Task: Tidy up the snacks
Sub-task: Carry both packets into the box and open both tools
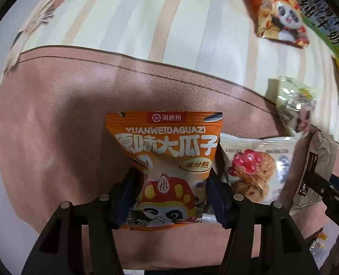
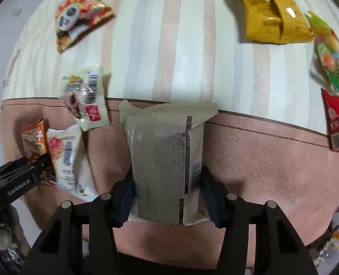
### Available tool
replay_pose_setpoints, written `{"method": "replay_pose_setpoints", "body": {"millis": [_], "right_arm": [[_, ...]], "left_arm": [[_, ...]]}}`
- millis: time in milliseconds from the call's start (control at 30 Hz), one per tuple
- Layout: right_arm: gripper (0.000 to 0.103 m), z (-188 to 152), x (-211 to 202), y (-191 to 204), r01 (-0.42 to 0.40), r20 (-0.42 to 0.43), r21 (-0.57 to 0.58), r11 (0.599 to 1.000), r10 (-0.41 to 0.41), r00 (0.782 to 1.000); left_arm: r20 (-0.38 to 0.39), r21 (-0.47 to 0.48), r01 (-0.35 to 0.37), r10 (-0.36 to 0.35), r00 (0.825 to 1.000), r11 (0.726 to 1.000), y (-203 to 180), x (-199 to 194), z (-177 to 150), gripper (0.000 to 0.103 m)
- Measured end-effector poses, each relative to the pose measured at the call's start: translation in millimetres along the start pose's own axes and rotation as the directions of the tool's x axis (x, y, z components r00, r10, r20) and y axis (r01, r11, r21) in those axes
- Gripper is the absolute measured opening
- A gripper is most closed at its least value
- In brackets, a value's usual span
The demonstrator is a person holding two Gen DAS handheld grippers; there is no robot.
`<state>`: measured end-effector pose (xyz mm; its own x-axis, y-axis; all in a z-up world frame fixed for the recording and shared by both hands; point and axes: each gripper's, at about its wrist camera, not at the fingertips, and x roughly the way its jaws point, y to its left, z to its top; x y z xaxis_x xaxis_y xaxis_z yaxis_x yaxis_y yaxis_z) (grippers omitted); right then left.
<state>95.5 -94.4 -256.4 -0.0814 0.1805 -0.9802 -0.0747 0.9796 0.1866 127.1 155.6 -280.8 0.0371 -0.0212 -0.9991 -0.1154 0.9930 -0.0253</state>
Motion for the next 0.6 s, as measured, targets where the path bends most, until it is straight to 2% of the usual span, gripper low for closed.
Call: {"method": "replay_pose_setpoints", "body": {"millis": [33, 167, 300, 467, 533, 600], "right_arm": [[0.056, -4, -8, 13, -0.019, 0.01, 0.002, 1.0, 0.019, 1.0], [0.056, -1, -48, 8, -0.091, 0.074, 0.005, 0.996, 0.09, 0.993], [0.056, 10, -106, 5, -0.16, 0.162, -0.011, 0.987, 0.16, 0.974], [0.056, 48, -191, -7, -0.208, 0.283, -0.04, 0.977, 0.211, 0.936], [0.056, 64, -210, 0, -0.207, 0.334, -0.049, 0.977, 0.211, 0.919], [0.056, 81, -231, -3, -0.171, 0.385, -0.057, 0.984, 0.18, 0.905]], "left_arm": [[0.009, -0.003, 0.007, -0.007, 1.0, 1.0, -1, -6, -2, 0.055], [0.07, -0.011, 0.053, -0.053, 0.996, 0.999, 10, -43, 0, 0.055], [0.173, 0.021, 0.116, -0.118, 0.978, 0.993, -3, -104, 15, 0.055], [0.279, 0.122, 0.196, -0.223, 0.934, 0.973, -44, -178, 57, 0.055], [0.297, 0.16, 0.194, -0.234, 0.925, 0.968, -61, -195, 75, 0.055], [0.304, 0.188, 0.172, -0.224, 0.926, 0.967, -78, -205, 100, 0.055]]}}
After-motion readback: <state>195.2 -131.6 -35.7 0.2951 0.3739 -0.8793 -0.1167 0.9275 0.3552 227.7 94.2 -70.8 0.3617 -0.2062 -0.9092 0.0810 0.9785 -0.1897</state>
